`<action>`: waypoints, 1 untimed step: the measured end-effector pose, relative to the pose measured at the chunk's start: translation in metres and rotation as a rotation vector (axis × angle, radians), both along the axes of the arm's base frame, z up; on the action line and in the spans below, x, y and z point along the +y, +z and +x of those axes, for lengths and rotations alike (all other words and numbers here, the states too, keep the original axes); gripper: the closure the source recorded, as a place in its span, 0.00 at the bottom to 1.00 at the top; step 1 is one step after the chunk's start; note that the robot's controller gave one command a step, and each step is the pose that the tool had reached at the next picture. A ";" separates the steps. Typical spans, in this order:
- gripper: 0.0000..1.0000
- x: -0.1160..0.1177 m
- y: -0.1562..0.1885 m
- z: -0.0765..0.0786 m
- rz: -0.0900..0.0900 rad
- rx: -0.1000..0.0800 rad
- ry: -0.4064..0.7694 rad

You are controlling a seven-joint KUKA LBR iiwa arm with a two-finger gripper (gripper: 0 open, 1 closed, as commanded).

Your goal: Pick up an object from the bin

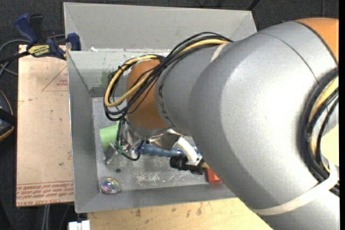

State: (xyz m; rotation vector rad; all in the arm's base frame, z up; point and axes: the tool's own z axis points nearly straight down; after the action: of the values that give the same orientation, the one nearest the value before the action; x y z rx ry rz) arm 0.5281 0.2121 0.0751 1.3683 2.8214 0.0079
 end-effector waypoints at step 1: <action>0.00 0.000 0.002 0.001 -0.001 0.005 0.001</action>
Offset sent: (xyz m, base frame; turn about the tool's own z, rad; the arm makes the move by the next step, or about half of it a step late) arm 0.0000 0.0000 0.0000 0.0000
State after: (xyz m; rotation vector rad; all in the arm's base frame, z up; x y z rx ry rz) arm 0.5294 0.2124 0.0770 1.3682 2.8262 0.0036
